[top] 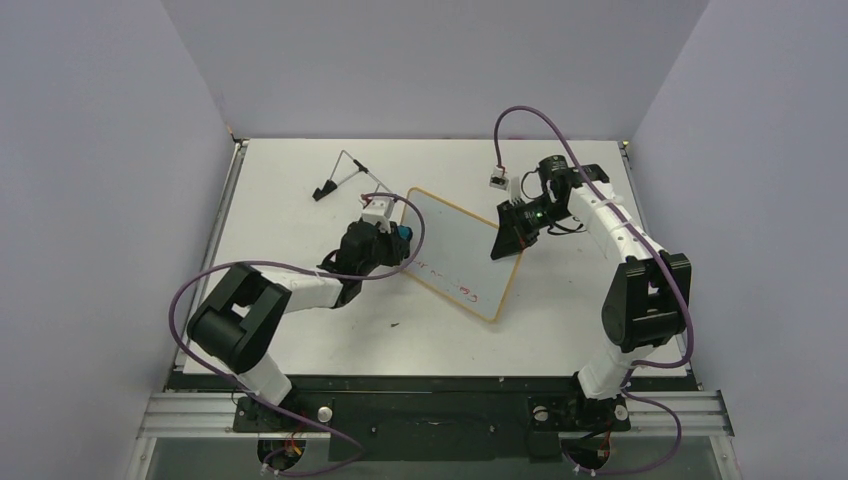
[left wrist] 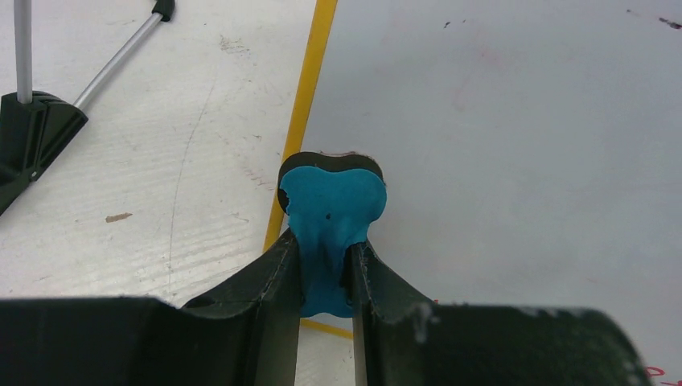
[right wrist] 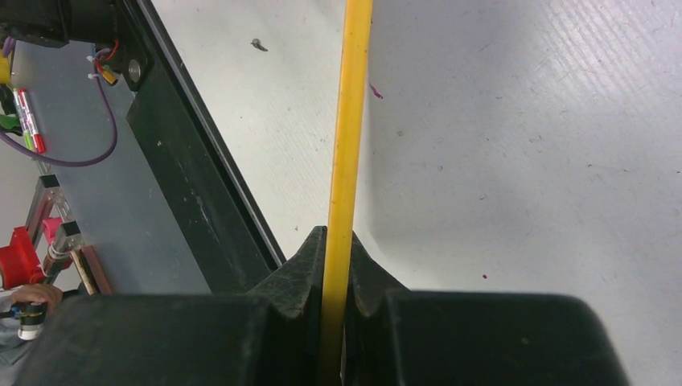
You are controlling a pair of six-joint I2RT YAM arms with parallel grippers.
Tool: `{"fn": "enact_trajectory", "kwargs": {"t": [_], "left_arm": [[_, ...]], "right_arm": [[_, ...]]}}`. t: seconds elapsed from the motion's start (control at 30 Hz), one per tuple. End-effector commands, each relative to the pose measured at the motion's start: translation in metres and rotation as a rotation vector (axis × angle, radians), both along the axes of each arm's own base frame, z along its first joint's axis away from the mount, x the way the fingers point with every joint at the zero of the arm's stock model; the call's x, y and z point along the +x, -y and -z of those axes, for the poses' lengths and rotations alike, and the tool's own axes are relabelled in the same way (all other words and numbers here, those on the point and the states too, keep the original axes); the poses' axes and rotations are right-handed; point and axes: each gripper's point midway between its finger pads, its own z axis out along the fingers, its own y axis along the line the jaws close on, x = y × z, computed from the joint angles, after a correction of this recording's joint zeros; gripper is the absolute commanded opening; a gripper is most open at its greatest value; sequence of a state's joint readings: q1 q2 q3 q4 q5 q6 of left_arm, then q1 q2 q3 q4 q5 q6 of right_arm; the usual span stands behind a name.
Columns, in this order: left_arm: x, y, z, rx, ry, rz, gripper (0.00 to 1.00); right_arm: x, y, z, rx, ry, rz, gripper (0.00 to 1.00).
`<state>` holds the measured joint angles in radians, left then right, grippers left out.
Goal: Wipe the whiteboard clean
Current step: Erase the center of the board with the whiteboard.
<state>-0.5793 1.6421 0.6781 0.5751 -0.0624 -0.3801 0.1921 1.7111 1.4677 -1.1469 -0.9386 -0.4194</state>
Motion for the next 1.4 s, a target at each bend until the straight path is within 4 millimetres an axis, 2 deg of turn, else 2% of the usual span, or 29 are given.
{"fn": "enact_trajectory", "kwargs": {"t": [0.0, 0.1, 0.13, 0.17, 0.2, 0.3, 0.5, 0.63, 0.8, 0.93, 1.0, 1.1, 1.27, 1.37], "left_arm": [[0.011, 0.017, -0.021, -0.046, 0.054, 0.056, 0.00], [-0.003, 0.015, -0.004, -0.049, 0.025, 0.086, 0.00], [-0.005, 0.017, -0.007, -0.067, 0.042, 0.103, 0.00], [-0.015, 0.013, 0.004, -0.061, 0.027, 0.112, 0.00], [-0.018, 0.014, 0.003, -0.074, 0.041, 0.124, 0.00], [-0.037, 0.005, 0.022, -0.057, 0.010, 0.142, 0.00], [-0.061, -0.001, 0.041, -0.044, -0.034, 0.175, 0.00], [-0.060, 0.011, 0.037, -0.047, -0.023, 0.199, 0.00], [-0.048, 0.046, 0.014, -0.053, 0.041, 0.243, 0.00], [-0.057, 0.073, 0.006, -0.063, 0.078, 0.290, 0.00], [-0.058, 0.077, 0.004, -0.064, 0.093, 0.279, 0.00], [-0.049, 0.064, 0.000, -0.066, 0.120, 0.199, 0.00], [-0.023, 0.009, -0.002, -0.041, 0.153, 0.030, 0.00], [-0.012, -0.004, -0.005, -0.015, 0.165, 0.004, 0.00]], "right_arm": [[-0.023, -0.022, -0.028, 0.158, -0.043, -0.062, 0.00], [-0.023, -0.023, -0.029, 0.165, -0.045, -0.064, 0.00], [-0.023, -0.023, -0.029, 0.171, -0.043, -0.066, 0.00], [-0.023, -0.023, -0.030, 0.173, -0.041, -0.068, 0.00], [-0.024, -0.024, -0.031, 0.179, -0.040, -0.073, 0.00], [-0.026, -0.024, -0.034, 0.187, -0.034, -0.088, 0.00], [-0.028, -0.024, -0.037, 0.197, -0.028, -0.098, 0.00], [-0.029, -0.025, -0.037, 0.198, -0.028, -0.103, 0.00], [-0.030, -0.025, -0.040, 0.204, -0.019, -0.107, 0.00], [-0.031, -0.024, -0.041, 0.209, -0.013, -0.106, 0.00], [-0.032, -0.025, -0.042, 0.213, -0.014, -0.106, 0.00], [-0.033, -0.025, -0.041, 0.218, -0.020, -0.107, 0.00], [-0.034, -0.026, -0.041, 0.223, -0.022, -0.109, 0.00], [-0.034, -0.026, -0.042, 0.224, -0.021, -0.111, 0.00]]}}
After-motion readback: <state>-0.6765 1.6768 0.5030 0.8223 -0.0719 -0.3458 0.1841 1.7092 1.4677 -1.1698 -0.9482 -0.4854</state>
